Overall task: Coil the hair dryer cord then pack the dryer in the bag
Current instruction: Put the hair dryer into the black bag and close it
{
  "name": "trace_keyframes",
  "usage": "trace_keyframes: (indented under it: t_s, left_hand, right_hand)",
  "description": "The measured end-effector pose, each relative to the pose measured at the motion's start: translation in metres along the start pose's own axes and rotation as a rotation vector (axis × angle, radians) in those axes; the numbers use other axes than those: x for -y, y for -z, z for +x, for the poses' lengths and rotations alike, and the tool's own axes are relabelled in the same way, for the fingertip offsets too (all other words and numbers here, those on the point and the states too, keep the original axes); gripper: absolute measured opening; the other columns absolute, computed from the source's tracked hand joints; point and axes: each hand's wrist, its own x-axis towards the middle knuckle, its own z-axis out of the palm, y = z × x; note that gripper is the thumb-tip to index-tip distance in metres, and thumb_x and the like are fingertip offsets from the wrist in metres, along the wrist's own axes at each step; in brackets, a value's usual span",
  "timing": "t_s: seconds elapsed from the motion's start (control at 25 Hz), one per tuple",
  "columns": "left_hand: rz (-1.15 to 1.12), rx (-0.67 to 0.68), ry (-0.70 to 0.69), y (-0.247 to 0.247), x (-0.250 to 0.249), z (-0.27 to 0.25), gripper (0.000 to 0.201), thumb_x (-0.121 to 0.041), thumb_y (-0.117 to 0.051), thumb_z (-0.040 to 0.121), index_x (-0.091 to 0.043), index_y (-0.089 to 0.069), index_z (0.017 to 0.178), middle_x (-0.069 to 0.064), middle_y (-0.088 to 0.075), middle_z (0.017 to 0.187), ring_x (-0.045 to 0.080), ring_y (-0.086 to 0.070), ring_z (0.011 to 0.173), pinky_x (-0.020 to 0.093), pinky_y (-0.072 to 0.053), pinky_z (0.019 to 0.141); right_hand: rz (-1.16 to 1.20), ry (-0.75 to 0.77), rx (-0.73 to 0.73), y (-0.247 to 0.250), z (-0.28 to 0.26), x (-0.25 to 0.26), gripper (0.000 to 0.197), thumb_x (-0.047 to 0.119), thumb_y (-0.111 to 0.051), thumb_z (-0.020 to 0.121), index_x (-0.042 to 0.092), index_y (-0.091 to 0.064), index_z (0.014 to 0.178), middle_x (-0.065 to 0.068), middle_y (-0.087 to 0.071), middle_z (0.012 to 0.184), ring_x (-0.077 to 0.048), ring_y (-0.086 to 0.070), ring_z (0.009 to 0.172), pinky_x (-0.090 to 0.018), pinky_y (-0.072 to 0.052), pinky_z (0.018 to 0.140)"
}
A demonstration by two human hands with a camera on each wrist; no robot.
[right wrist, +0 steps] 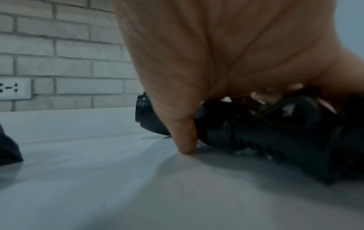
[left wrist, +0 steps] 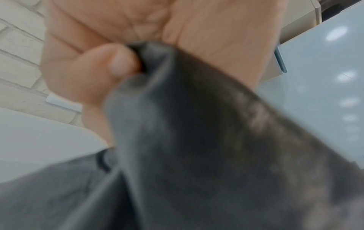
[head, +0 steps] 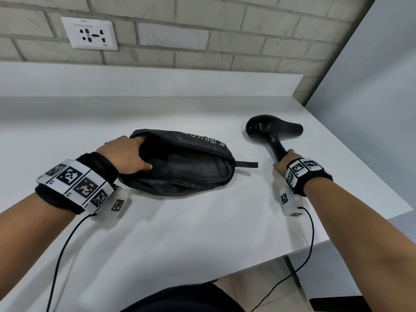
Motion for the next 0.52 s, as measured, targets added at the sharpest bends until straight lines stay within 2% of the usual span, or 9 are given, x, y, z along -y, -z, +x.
trace_keyframes:
  t_s: [0.08, 0.2, 0.28, 0.36, 0.44, 0.52]
  left_hand:
    - [-0.031, -0.012, -0.005, 0.004, -0.001, -0.001, 0.078, -0.036, -0.068, 0.078, -0.021, -0.028, 0.144, 0.015, -0.054, 0.129, 0.034, -0.052, 0.116, 0.038, -0.043, 0.096]
    - [-0.056, -0.019, -0.021, 0.009, -0.002, -0.002, 0.077, -0.031, -0.068, 0.078, -0.021, -0.03, 0.144, 0.014, -0.054, 0.128, 0.033, -0.052, 0.116, 0.037, -0.044, 0.095]
    - [-0.089, -0.018, -0.033, 0.014, -0.002, -0.002, 0.077, -0.022, -0.068, 0.077, -0.022, -0.03, 0.144, 0.014, -0.056, 0.126, 0.032, -0.053, 0.114, 0.034, -0.045, 0.09]
    - [-0.133, -0.005, -0.036, 0.019, -0.003, -0.002, 0.078, -0.013, -0.066, 0.075, -0.022, -0.03, 0.144, 0.014, -0.056, 0.124, 0.031, -0.053, 0.112, 0.032, -0.044, 0.086]
    - [-0.188, 0.013, -0.041, 0.024, -0.005, -0.002, 0.08, -0.008, -0.066, 0.074, -0.023, -0.031, 0.144, 0.012, -0.057, 0.124, 0.029, -0.054, 0.11, 0.029, -0.044, 0.085]
    - [-0.236, 0.051, -0.05, 0.028, -0.007, 0.0, 0.081, -0.005, -0.066, 0.073, -0.023, -0.031, 0.143, 0.01, -0.057, 0.121, 0.026, -0.054, 0.105, 0.028, -0.044, 0.085]
  right_hand:
    - [0.036, 0.004, -0.064, 0.002, 0.001, 0.002, 0.04, 0.015, -0.056, 0.081, -0.002, -0.041, 0.113, -0.022, -0.058, 0.111, -0.038, -0.057, 0.096, -0.035, -0.038, 0.073]
    - [0.151, 0.026, -0.134, 0.011, -0.002, 0.004, 0.025, 0.013, -0.054, 0.078, 0.002, -0.05, 0.1, -0.019, -0.06, 0.097, -0.032, -0.053, 0.074, -0.032, -0.04, 0.066]
    - [0.206, 0.032, -0.124, 0.019, -0.003, 0.004, 0.017, 0.012, -0.054, 0.077, 0.005, -0.051, 0.093, -0.018, -0.06, 0.096, -0.03, -0.051, 0.073, -0.031, -0.04, 0.067]
    - [0.254, 0.037, -0.108, 0.028, -0.003, 0.005, 0.02, 0.009, -0.054, 0.076, 0.003, -0.054, 0.095, -0.018, -0.061, 0.098, -0.03, -0.051, 0.075, -0.03, -0.04, 0.068]
    - [0.354, 0.047, -0.102, 0.038, -0.008, 0.01, 0.026, 0.008, -0.054, 0.075, 0.002, -0.057, 0.1, -0.015, -0.06, 0.087, -0.028, -0.053, 0.07, -0.028, -0.041, 0.062]
    - [0.506, 0.084, -0.101, 0.054, -0.019, 0.018, 0.022, 0.007, -0.054, 0.074, 0.005, -0.057, 0.096, -0.01, -0.054, 0.068, -0.025, -0.051, 0.054, -0.023, -0.04, 0.049]
